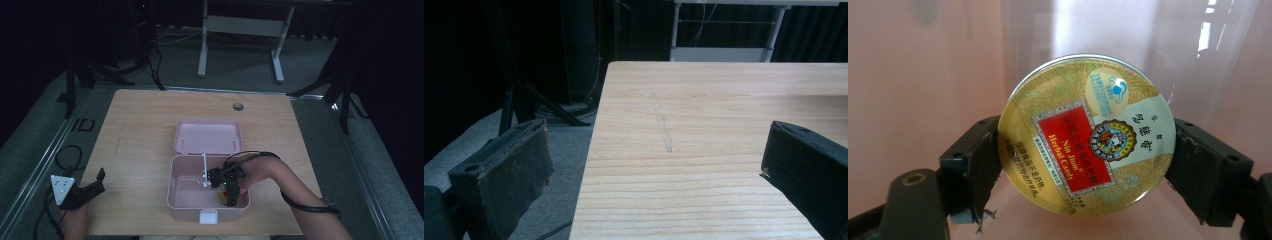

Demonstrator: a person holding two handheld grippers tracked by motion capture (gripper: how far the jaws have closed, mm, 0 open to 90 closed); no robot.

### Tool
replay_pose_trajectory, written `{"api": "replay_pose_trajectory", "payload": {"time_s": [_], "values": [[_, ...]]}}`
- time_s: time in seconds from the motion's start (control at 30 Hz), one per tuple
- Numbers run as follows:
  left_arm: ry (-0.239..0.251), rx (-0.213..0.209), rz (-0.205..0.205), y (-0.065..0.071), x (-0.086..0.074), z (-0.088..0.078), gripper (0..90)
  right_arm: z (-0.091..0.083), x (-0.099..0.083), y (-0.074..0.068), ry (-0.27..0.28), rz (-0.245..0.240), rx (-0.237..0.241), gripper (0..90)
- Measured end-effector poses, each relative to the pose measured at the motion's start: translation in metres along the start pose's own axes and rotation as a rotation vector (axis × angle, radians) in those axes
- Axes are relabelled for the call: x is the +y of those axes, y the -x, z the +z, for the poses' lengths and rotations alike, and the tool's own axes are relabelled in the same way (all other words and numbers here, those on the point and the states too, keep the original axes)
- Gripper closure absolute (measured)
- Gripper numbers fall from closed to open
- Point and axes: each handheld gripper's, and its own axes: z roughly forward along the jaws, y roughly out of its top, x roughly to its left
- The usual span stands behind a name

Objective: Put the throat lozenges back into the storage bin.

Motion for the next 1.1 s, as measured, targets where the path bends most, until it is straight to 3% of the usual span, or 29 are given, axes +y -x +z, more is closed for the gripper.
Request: {"api": "replay_pose_trajectory", "payload": {"time_s": [0.27, 0.57, 0.83, 1.1], "values": [[0.0, -0.001, 0.0, 0.0, 0.0, 0.0, 0.3, 0.008, 0.001, 0.003, -0.007, 0.015, 0.016, 19.4], [0.0, 0.0, 0.0, 0.0, 0.0, 0.0, 0.3, 0.0, -0.001, 0.002, 0.007, 0.03, 0.031, 15.5], [0.0, -0.001, 0.0, 0.0, 0.0, 0.0, 0.3, -0.022, -0.004, -0.001, 0.047, 0.019, 0.016, 14.8], [-0.001, 0.0, 0.001, 0.0, 0.0, 0.0, 0.3, -0.051, -0.014, -0.002, 0.11, 0.041, -0.007, 12.0]]}}
